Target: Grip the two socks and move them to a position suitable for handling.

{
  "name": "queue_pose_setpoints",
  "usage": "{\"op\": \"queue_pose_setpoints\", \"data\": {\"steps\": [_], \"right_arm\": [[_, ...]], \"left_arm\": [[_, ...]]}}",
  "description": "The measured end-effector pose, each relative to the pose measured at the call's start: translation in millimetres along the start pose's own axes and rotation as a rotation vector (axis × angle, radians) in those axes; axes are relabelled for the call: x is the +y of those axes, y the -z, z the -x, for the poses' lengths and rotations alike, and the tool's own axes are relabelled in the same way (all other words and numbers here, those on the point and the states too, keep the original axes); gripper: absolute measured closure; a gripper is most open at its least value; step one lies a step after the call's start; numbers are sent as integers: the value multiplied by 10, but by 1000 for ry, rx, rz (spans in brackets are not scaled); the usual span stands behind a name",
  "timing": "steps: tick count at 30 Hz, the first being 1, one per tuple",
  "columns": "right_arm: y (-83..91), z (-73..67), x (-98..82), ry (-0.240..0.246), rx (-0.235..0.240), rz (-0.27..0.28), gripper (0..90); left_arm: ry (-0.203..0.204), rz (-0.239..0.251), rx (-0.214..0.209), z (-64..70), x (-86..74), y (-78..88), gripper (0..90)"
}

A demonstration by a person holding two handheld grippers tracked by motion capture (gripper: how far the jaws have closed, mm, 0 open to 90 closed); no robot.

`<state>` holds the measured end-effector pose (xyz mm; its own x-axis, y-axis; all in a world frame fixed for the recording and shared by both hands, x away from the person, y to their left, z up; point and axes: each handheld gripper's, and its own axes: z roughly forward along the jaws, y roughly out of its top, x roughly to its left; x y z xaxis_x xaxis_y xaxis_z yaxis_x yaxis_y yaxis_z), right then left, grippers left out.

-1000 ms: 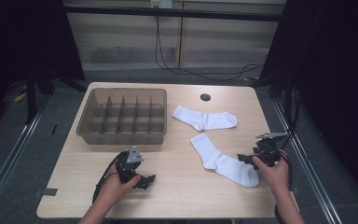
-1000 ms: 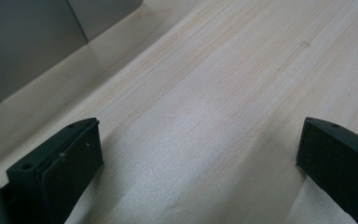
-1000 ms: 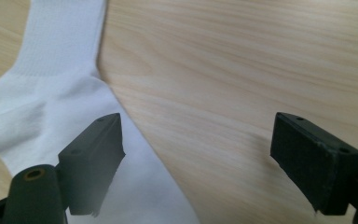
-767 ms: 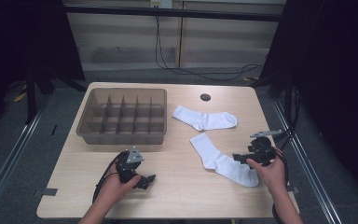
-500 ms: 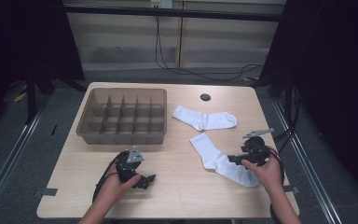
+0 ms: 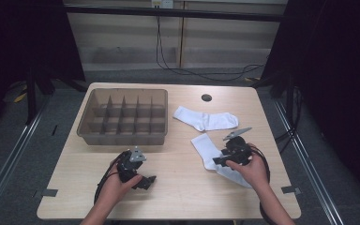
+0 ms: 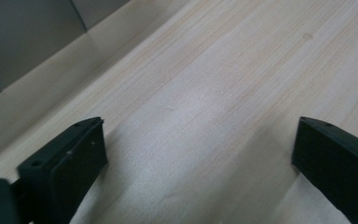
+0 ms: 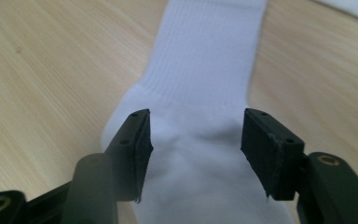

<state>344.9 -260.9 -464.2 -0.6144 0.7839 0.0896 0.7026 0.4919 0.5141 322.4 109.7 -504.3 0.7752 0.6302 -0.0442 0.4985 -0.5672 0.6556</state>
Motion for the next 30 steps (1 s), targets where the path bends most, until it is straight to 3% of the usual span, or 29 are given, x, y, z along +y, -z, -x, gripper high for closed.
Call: {"op": "queue_pose_setpoints", "data": {"steps": [1, 2, 5, 8, 11, 13, 15, 18, 22, 23, 24, 26, 28, 30], "right_arm": [[-69, -57, 87, 41, -14, -54, 465], [-99, -79, 123, 59, -22, -70, 468], [-205, -84, 173, 93, -26, -113, 569], [-209, -85, 200, 105, -3, -111, 845], [-204, -76, 208, 86, 20, -115, 886], [-149, -93, 233, 79, 29, -106, 888], [-54, -155, 283, 104, 47, -77, 888], [90, -356, 379, 186, 83, -41, 888], [200, -711, 500, 307, 177, 18, 886], [200, -711, 500, 307, 177, 18, 886], [185, -926, 539, 371, 241, 42, 852], [92, -1020, 539, 362, 285, 31, 636], [16, -1030, 501, 356, 239, -4, 555], [-13, -933, 445, 323, 214, -20, 547]], "left_arm": [[-8, -2, 0, -13, 17, 28, 170], [7, -11, 6, -12, 18, 35, 190], [-5, -28, 4, -13, 24, 45, 171], [-6, -30, -2, 4, 38, 67, 168], [-9, -28, -6, 22, 51, 84, 170], [-14, -30, -9, 28, 60, 96, 170], [-15, -26, -9, 30, 71, 114, 170], [-11, -9, -13, 21, 96, 158, 171], [12, 17, 1, -25, 117, 251, 170], [12, 17, 1, -25, 117, 251, 170], [16, 24, 10, -55, 118, 299, 169], [28, 28, 14, -68, 116, 325, 168], [21, 24, 18, -66, 121, 337, 171], [14, 25, 10, -55, 124, 334, 173]]}}
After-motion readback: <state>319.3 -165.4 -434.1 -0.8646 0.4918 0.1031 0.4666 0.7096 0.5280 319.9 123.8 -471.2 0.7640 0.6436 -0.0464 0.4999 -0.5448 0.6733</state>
